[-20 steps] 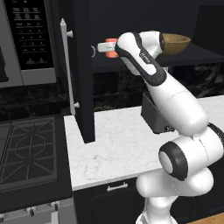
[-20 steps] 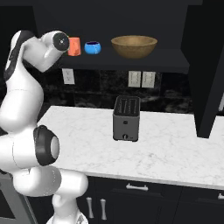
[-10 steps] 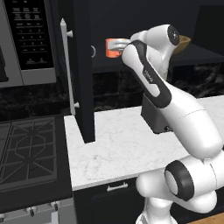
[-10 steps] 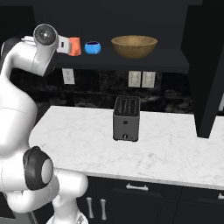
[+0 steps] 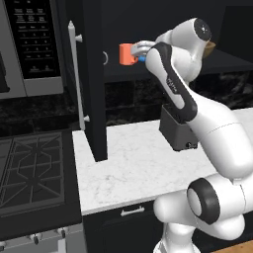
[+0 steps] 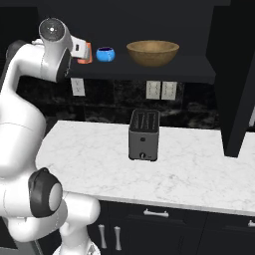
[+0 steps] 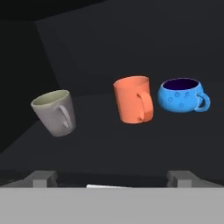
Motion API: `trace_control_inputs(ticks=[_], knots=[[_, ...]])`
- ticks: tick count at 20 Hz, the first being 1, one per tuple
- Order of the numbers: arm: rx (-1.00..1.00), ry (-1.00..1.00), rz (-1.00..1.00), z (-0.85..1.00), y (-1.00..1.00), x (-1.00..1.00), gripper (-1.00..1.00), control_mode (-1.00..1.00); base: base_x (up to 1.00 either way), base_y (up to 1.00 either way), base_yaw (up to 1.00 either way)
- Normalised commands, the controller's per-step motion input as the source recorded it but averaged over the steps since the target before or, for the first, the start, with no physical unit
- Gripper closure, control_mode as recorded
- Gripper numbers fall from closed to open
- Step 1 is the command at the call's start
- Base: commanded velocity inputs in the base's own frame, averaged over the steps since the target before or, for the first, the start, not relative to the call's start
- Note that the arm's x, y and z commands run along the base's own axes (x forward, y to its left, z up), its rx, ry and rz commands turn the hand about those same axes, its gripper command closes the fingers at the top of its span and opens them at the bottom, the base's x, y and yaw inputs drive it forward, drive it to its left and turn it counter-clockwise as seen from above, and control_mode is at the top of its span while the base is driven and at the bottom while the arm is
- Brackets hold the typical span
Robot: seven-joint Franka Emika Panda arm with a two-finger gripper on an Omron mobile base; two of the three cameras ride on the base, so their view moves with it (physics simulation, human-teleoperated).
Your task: Gather all objects into one cabinet and sort the glasses and bowls to opposite sides.
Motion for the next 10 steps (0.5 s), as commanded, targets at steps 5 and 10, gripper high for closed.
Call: trace_control_inputs(ticks=[5, 10], knots=[[-0.02, 0.0, 0.0, -0.04, 0.0, 0.17, -1.0, -1.0, 0.0, 0.0, 0.0], [0.0, 0.0, 0.0, -0.09, 0.0, 0.21, -1.0, -1.0, 0.0, 0.0, 0.0]])
